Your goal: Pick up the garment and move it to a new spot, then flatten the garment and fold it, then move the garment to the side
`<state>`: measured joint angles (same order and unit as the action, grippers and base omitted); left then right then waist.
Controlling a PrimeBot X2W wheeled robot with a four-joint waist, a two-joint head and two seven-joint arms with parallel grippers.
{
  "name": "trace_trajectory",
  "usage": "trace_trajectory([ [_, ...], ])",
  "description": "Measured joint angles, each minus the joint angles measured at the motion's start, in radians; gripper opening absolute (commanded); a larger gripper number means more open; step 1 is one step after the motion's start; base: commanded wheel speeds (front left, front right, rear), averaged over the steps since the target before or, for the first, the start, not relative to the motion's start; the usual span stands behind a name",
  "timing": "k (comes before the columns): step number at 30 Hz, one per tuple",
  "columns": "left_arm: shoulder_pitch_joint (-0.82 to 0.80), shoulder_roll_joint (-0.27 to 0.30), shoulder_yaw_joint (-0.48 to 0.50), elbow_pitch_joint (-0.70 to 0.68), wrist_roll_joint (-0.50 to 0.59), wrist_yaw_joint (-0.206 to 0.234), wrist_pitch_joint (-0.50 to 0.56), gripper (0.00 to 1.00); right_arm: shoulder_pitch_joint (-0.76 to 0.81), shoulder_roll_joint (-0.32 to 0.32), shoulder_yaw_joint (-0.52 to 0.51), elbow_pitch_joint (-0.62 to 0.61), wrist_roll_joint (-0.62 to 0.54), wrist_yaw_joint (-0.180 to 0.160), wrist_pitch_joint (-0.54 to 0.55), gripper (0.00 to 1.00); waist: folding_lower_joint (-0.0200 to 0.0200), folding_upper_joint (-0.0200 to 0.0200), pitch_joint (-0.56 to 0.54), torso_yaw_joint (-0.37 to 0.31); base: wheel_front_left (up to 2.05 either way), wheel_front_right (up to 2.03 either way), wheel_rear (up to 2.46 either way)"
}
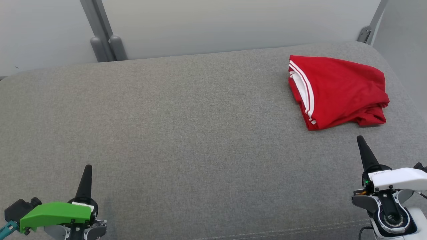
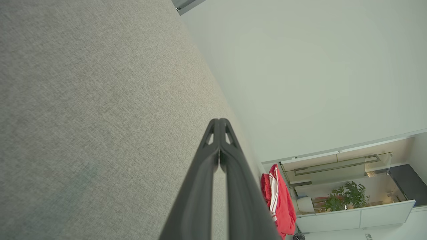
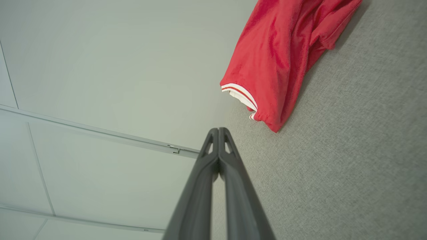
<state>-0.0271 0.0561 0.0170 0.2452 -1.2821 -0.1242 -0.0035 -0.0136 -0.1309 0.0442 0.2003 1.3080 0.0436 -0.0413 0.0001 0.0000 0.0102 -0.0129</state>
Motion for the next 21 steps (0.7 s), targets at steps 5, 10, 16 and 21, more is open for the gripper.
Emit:
trace_trajectory([
  [5,-0.004,-0.001,0.007,0.003,-0.048,0.0,0.013,0.0,-0.006,0.005,-0.015,0.009,0.057,0.009,0.019,0.0,0.0,0.0,-0.001,0.002,0.0,0.0,0.0],
  [10,-0.005,-0.002,0.013,0.006,-0.098,0.0,0.03,0.0,-0.01,0.012,-0.034,0.019,0.114,0.02,0.031,0.0,0.0,0.0,-0.002,0.004,0.0,0.0,0.0],
  [16,-0.014,-0.003,0.02,0.011,-0.182,0.0,0.052,0.0,-0.021,0.022,-0.057,0.034,0.19,0.036,0.051,0.0,0.0,0.0,-0.004,0.007,0.0,0.0,0.0],
  [21,-0.022,-0.003,0.027,0.013,-0.232,0.0,0.066,0.0,-0.022,0.03,-0.073,0.044,0.247,0.047,0.063,0.0,0.0,0.0,-0.005,0.009,0.0,0.0,0.0],
])
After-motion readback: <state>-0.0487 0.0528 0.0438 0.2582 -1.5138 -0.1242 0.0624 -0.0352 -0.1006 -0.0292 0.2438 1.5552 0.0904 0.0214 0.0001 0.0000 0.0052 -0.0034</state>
